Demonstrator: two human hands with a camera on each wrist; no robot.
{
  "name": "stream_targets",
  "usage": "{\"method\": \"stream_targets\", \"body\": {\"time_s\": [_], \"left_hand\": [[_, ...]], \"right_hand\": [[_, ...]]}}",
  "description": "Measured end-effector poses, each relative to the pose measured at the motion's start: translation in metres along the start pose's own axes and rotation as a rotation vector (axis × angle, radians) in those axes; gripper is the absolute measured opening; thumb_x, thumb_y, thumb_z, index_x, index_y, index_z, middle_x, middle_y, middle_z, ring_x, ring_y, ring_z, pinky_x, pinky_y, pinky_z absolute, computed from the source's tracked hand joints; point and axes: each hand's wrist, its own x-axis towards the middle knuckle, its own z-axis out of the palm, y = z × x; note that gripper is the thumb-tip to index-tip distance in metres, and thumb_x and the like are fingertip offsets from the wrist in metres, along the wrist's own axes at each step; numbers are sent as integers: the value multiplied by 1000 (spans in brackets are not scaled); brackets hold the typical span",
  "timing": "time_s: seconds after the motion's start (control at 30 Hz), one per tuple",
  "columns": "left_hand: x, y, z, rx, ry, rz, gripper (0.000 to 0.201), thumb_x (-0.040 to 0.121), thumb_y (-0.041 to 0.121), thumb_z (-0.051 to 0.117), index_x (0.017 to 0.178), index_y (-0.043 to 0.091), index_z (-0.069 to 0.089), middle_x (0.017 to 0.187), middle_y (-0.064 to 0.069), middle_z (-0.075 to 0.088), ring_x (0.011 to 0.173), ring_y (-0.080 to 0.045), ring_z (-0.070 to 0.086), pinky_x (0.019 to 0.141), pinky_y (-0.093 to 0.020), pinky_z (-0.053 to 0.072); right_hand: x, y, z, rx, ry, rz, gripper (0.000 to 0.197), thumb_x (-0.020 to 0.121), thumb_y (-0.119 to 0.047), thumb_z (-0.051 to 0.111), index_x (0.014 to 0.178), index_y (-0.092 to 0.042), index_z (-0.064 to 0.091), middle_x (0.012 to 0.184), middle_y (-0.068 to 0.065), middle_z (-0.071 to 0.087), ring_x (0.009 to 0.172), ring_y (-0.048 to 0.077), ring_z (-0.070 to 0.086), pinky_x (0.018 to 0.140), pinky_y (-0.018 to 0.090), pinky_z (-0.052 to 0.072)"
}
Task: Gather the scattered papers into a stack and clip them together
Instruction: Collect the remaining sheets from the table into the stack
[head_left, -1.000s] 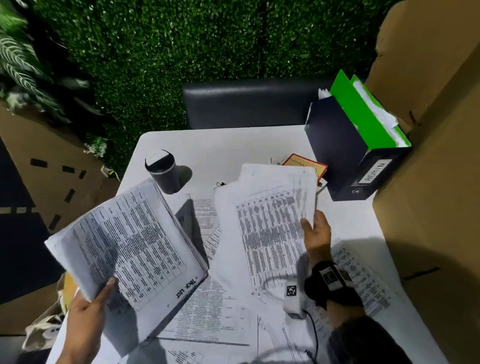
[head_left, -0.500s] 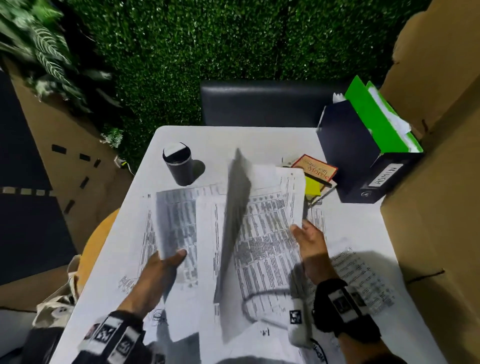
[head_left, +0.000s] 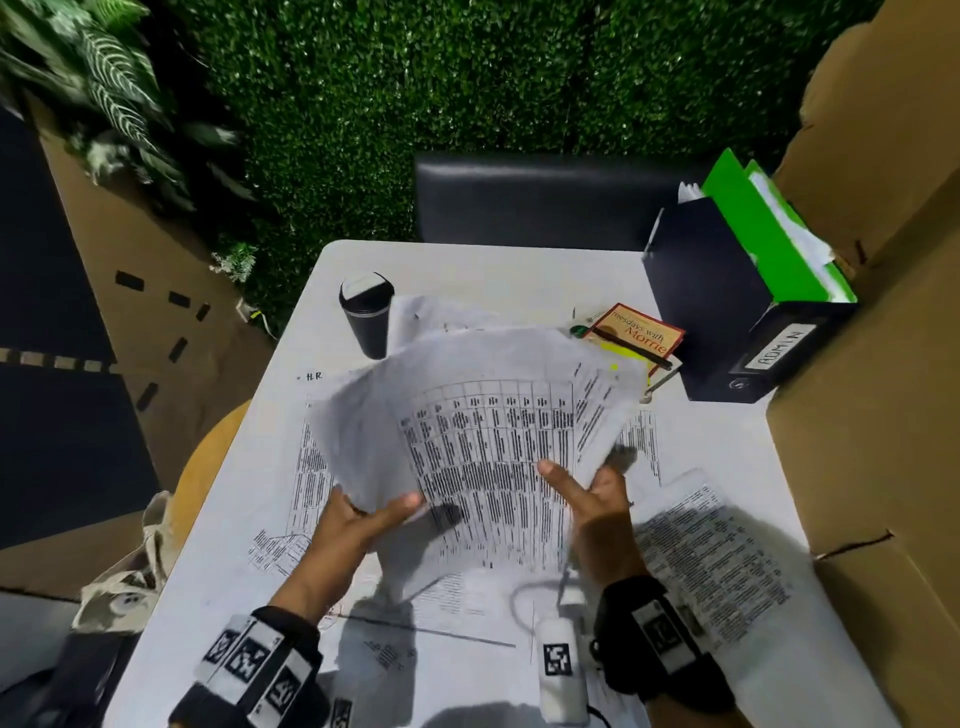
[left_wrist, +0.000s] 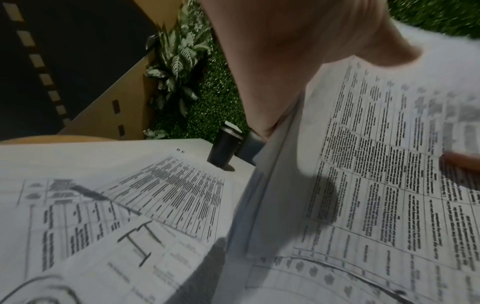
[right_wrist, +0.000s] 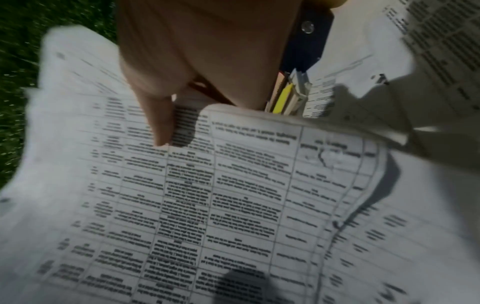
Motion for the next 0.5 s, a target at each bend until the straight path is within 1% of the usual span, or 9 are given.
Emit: {"method": "stream_targets", "body": {"time_s": [0.03,0.1,0.13,0.2,0.23,0.27,0.3,0.4,0.5], "left_hand": [[0,3,-1,-18,-28,6,96,33,56,91,112,11,62,96,2,78,89,-19,72,66,-19,55],[1,3,-3,6,-94,6,86,37,41,95,111,11,65,102,0,77,96,-16,72,71,-19,55],[0,3,-5,26,-112,2,78,40,33,95,109,11,66,101,0,77,95,-18,72,70,-19,55],[3,0,-9,47,-127,-5,66,46,20,90,108,13,67,101,2,77,95,-17,72,71,-20,56],[4,1,-10,50,-129,0,64,49,18,87,110,14,67,103,3,77,96,-16,72,72,-20,56],[6,2,-13,50,-136,8,63,52,13,86,112,13,66,106,3,76,98,-14,71,73,-21,56],[8,4,-15,54,-142,19,63,55,7,83,115,12,64,108,3,75,99,-13,70,74,-22,55],[18,5,-23,55,-167,51,65,58,-6,80,118,10,61,110,4,73,102,-11,68,77,-22,54],[25,4,-24,41,-170,15,66,62,-8,80,123,6,60,114,-6,73,107,-21,68,82,-26,55]], "right_hand": [[-1,-1,-1,-22,-20,-22,22,81,-3,67,95,-17,58,93,-10,70,83,-11,65,74,6,47],[-2,1,-2,-146,-47,-47,35,73,-5,77,98,-22,59,96,-14,71,91,-8,64,82,9,49],[-2,4,-5,-203,-66,-33,41,67,-12,83,99,-23,59,99,-10,71,95,-1,65,86,15,52],[-1,9,-8,-315,-84,19,63,53,-36,90,105,-15,60,107,11,70,103,22,65,89,33,56],[1,9,-12,-321,-91,53,74,48,-42,90,108,-10,59,109,18,68,104,28,65,86,33,57],[3,5,-14,-312,-95,59,76,49,-40,89,111,-8,59,109,19,68,103,28,65,82,28,57],[4,0,-16,-286,-124,40,72,52,-34,88,113,-9,59,110,15,69,103,24,66,82,25,56],[4,-23,-17,-287,-192,-66,57,61,-31,80,113,-22,60,111,6,69,108,24,63,92,40,52],[5,-39,-11,-193,-252,-159,47,61,-28,74,107,-23,63,105,0,70,105,24,63,90,41,49]]}}
